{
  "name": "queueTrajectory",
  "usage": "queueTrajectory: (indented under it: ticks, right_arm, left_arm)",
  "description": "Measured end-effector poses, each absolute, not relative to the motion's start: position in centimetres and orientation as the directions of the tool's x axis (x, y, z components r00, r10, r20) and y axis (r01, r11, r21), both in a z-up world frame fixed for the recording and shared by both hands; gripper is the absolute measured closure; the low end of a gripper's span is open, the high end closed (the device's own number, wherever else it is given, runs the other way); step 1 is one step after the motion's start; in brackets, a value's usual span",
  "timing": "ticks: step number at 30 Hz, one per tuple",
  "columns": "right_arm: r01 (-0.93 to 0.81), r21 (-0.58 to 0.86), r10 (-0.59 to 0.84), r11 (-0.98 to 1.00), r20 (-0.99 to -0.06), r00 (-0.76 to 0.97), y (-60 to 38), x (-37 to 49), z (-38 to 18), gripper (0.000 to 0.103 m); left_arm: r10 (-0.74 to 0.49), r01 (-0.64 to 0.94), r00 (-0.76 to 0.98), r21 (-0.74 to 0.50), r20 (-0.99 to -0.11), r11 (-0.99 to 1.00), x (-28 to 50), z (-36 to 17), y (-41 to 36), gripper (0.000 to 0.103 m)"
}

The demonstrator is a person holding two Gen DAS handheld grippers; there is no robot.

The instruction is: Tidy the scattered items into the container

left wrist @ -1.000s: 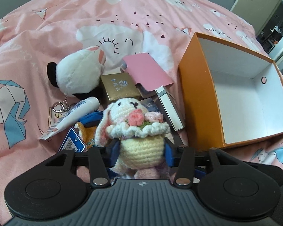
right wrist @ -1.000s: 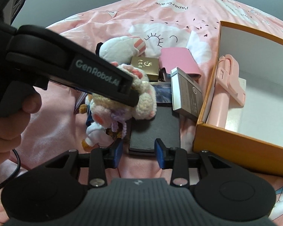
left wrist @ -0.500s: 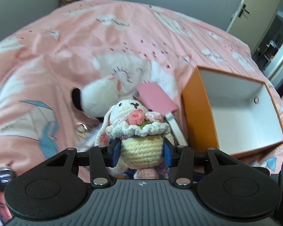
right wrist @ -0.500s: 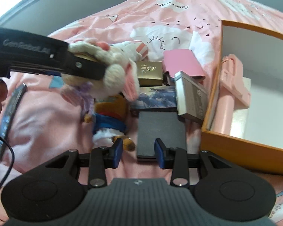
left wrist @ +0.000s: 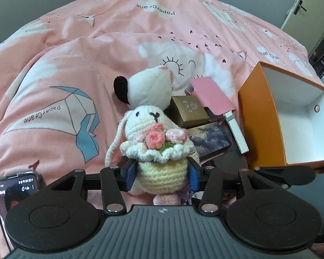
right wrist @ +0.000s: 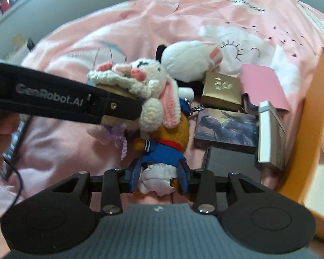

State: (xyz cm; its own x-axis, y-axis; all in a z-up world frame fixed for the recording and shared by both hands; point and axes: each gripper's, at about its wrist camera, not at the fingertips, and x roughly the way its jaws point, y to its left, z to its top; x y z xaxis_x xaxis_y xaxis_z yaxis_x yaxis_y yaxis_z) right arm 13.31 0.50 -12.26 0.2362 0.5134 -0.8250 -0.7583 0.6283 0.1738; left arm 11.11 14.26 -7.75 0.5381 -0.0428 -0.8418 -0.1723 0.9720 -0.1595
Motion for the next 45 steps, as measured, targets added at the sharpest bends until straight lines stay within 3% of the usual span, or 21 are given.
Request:
queueTrajectory:
  ticks: [4,9,13,18,29,45]
  right_arm:
    - [-0.776,0.131,0.483,0.616,-0.842,0.241,1.3,14.0,-13.0,0.058]
    - [-0.779,0.133,0.461,0.612,-0.86,0.216,1.9,14.9,-14.2,0.057]
    - [-0.775,0.14,0.459,0.616,-0.863,0.209,1.9,15.3,-14.8,0.059]
    - [-0.768,0.15,0.48,0.623,-0.849,0.223,0.9,15.2,-14.1,0.064]
    - [-0.743,0.219,0.565,0.632,-0.787,0.249,-4.6,13.2,-8.9,0.065]
    - [-0.617,0.161,0.55,0.771,-0.657,0.516,-14.3,11.5,0.0,0.065]
  left_arm:
    - [-0.032,-0.184,0.523,-0.15,-0.851,0.971,11.8,-8.0,14.2,0.037]
    - [-0.053,-0.215,0.518,-0.191,-0.854,0.958,12.5,-8.6,14.7,0.036]
    - [-0.054,-0.24,0.525,-0.209,-0.849,0.948,12.5,-9.1,15.0,0.047]
    - [-0.032,-0.232,0.575,-0.2,-0.818,0.952,11.5,-8.6,14.5,0.05]
    - [-0.072,-0.179,0.735,-0.296,-0.675,0.938,8.8,-3.7,13.1,0.051]
    - [-0.196,-0.006,0.859,-0.391,-0.473,0.92,7.6,2.9,8.4,0.051]
